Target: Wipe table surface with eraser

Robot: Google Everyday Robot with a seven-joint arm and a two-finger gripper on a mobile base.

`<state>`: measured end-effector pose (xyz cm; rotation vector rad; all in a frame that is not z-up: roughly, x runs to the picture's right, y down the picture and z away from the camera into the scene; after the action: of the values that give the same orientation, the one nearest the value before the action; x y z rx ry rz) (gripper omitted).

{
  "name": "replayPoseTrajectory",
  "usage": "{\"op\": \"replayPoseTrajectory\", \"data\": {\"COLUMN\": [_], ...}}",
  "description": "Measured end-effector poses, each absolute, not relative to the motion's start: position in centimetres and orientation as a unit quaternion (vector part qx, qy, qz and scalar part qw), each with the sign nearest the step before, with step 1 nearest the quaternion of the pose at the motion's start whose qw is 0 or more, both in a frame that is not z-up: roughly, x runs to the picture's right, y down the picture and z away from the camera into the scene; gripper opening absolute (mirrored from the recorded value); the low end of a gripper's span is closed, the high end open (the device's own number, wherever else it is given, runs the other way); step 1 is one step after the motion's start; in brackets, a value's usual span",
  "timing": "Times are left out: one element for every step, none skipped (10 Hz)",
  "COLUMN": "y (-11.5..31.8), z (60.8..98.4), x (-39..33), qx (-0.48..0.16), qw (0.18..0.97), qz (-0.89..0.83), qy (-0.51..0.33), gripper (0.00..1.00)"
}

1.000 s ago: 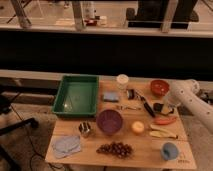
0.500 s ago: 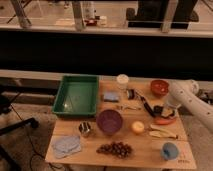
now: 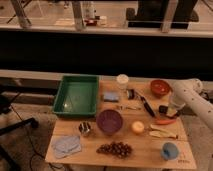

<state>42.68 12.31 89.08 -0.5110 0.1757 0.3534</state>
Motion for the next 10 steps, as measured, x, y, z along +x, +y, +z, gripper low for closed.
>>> {"op": "replayPoseTrajectory", "data": {"y": [12.1,12.0,11.8,11.6,11.4,10.8,10.2,9.8,9.8,9.8], "z": [89.4,89.7,90.3,90.7,91.0,91.6,92.1,92.3,92.4,92.3], "x": [43.1,43.3,43.7,43.7,43.8,44.1,44.2,44.1,44.2,44.2], "qx": [-0.251,-0.251,-0.251,-0.25,-0.249,-0.245,-0.24,-0.236,-0.232,-0.229], "qw": [0.948,0.947,0.946,0.946,0.946,0.946,0.948,0.949,0.95,0.952], "qz": [0.177,0.181,0.185,0.187,0.188,0.189,0.187,0.185,0.183,0.181], "qy": [0.088,0.088,0.09,0.09,0.091,0.093,0.096,0.095,0.095,0.096], "gripper": [0.03,0.03,0.03,0.03,0.03,0.03,0.03,0.03,0.03,0.03]}}
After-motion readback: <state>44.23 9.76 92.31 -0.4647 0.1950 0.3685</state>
